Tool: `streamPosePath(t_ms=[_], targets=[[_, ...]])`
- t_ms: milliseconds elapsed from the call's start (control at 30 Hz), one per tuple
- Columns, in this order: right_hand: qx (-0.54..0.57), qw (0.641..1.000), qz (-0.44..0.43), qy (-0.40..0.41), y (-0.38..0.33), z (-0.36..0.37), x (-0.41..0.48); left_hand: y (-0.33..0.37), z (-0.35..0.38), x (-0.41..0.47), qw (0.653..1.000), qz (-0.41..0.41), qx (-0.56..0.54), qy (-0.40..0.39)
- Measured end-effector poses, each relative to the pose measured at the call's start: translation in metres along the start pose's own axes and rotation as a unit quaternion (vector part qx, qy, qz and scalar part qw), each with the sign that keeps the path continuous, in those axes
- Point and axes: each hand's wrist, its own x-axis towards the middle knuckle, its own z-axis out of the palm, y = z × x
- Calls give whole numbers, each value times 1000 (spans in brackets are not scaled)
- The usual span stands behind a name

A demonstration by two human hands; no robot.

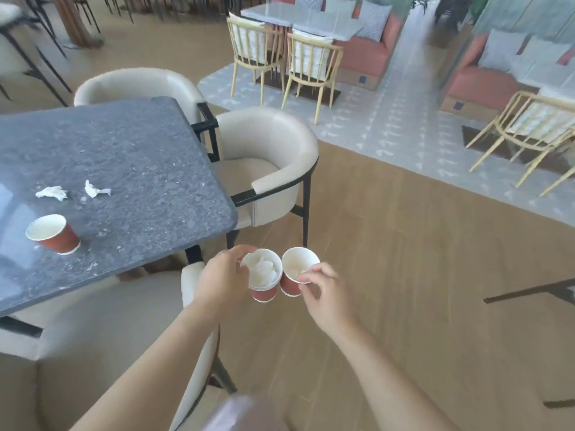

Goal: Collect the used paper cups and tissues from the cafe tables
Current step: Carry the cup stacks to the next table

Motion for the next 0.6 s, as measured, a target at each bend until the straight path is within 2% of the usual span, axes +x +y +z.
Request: streamPosePath(t_ms=[300,600], targets=[[6,998,-39,-44,35,-4,110,24,18,90,999,-38,-12,37],[17,991,-102,-89,29,43,292,11,-12,236,991,-81,-36,100]])
